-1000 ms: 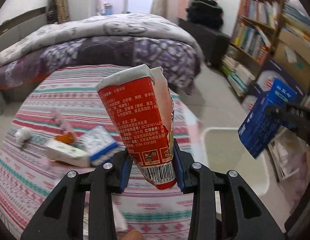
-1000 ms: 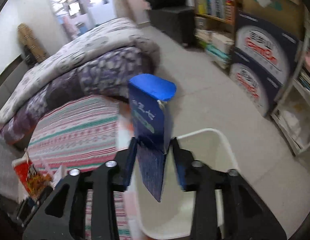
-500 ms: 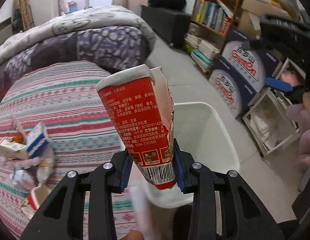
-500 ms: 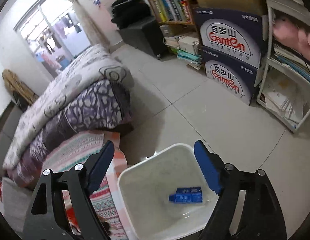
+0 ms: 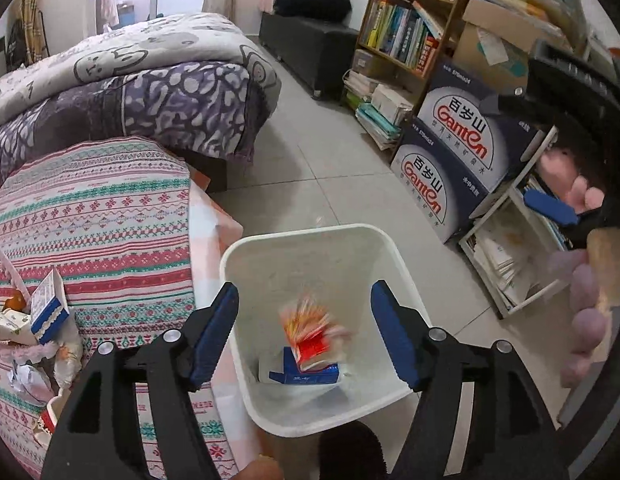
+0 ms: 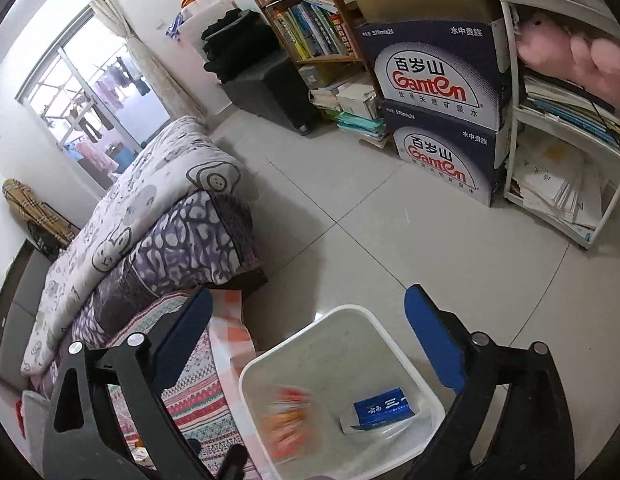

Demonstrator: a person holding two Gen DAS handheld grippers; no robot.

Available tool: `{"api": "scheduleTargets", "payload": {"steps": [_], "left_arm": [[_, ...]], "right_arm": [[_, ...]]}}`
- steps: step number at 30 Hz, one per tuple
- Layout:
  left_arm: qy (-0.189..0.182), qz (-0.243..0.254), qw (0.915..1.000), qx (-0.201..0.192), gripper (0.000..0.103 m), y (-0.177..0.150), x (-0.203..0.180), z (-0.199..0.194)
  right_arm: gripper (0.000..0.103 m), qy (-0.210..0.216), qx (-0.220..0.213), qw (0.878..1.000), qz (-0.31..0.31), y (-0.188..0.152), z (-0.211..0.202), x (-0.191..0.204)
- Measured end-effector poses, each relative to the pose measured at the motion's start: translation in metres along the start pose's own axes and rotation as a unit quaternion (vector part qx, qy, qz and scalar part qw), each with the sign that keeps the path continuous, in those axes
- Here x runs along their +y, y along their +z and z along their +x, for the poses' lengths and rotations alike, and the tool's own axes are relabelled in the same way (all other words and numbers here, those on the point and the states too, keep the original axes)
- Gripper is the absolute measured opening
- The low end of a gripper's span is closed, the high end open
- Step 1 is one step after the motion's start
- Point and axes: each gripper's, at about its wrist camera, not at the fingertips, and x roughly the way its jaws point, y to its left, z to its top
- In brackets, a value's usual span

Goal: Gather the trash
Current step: 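Carry both boxes over the white bin and open both tools to drop them, then grasp the white paper cup with the left tool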

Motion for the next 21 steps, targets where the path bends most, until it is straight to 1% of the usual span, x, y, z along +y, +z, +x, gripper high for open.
{"api": "scheduleTargets", "payload": {"steps": [3,6,9,12,15,16,18,21], "left_arm": [[0.01,0.004,0.9999,-0.003,0.068,-0.001,0.011,-0.005],[0.026,0.011,0.9996,-0.008,0.068,-0.004,0.023,-0.01],[0.05,0.017,0.9985,-0.016,0.07,-0.007,0.041,-0.017],[0.077,0.019,0.9966,-0.021,0.071,-0.012,0.061,-0.022],[0.104,0.011,0.9942,-0.026,0.071,-0.018,0.082,-0.027],[0.121,0.006,0.9922,-0.03,0.072,-0.022,0.093,-0.03],[0.139,0.0,0.9898,-0.032,0.073,-0.024,0.105,-0.032],[0.185,-0.021,0.9823,-0.021,0.073,-0.025,0.13,-0.036]], "right_arm": [[0.095,-0.002,0.005,1.0,-0.015,-0.006,0.003,0.01],[0.096,-0.006,0.013,0.999,-0.046,-0.015,0.007,0.027],[0.096,-0.009,0.016,0.997,-0.077,-0.025,0.01,0.046],[0.096,-0.015,0.015,0.994,-0.107,-0.036,0.013,0.064],[0.096,-0.016,0.021,0.99,-0.135,-0.049,0.017,0.082],[0.096,-0.016,0.024,0.989,-0.142,-0.053,0.019,0.088],[0.096,-0.015,0.034,0.987,-0.156,-0.063,0.024,0.099],[0.096,-0.012,0.048,0.985,-0.168,-0.076,0.032,0.113]]}}
